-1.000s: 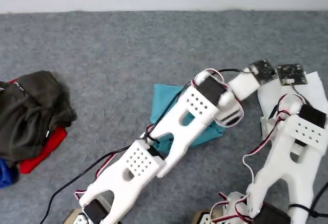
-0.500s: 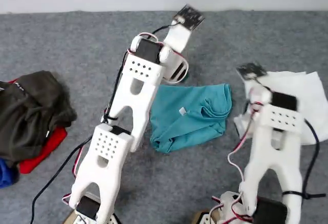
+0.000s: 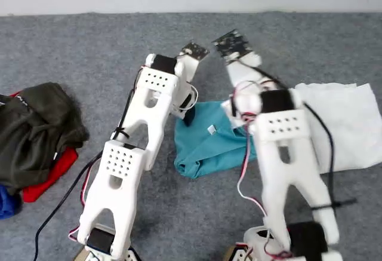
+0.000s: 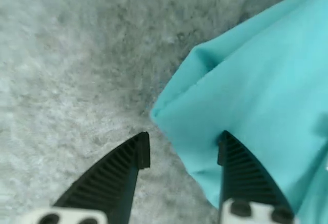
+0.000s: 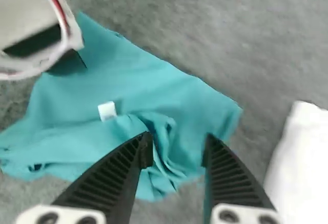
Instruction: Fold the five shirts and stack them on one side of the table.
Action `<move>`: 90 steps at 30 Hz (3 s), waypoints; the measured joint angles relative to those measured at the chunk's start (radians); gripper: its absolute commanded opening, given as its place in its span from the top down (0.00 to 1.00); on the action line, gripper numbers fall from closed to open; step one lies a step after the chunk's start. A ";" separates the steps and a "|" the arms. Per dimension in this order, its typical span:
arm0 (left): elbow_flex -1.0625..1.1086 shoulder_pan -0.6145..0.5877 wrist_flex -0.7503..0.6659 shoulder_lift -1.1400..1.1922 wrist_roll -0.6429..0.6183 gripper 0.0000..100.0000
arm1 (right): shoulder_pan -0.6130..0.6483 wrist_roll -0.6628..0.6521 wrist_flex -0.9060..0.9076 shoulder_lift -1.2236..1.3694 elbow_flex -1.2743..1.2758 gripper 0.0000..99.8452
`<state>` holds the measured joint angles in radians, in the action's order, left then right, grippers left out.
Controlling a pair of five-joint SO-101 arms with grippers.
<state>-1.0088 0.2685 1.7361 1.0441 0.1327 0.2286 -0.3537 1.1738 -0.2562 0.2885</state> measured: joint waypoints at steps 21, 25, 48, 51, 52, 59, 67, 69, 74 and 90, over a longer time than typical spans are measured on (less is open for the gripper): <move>0.002 0.000 -0.005 0.035 -0.002 0.78 | -0.020 0.092 -0.046 0.399 0.017 0.99; 0.002 0.000 -0.005 0.035 -0.002 0.78 | -0.021 0.023 0.098 0.361 0.018 0.99; 0.002 0.000 -0.005 0.037 -0.002 0.78 | -0.135 -0.133 0.376 0.137 0.018 0.99; -0.015 -0.002 -0.003 0.038 0.003 0.78 | 0.002 -0.015 0.339 0.123 0.028 0.99; -0.018 -0.006 -0.002 0.035 0.003 0.78 | 0.048 0.009 0.324 0.123 0.038 0.99; -0.018 -0.072 -0.002 -0.035 0.003 0.78 | 0.267 0.044 0.195 0.158 0.097 0.99; -0.017 -0.138 -0.002 -0.044 0.003 0.78 | 0.342 0.044 0.189 0.169 0.098 0.99; -0.017 -0.138 -0.002 -0.044 0.003 0.78 | 0.368 0.044 0.221 0.152 0.101 0.99; -0.017 -0.138 -0.002 -0.044 0.003 0.78 | 0.399 0.044 0.249 0.129 0.129 0.99; -0.017 -0.138 -0.002 -0.044 0.003 0.78 | 0.402 0.046 -0.114 0.236 0.269 0.99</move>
<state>-1.0257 0.1304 1.7346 0.9996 0.1358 0.6306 -0.3076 1.0602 -0.0199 0.5570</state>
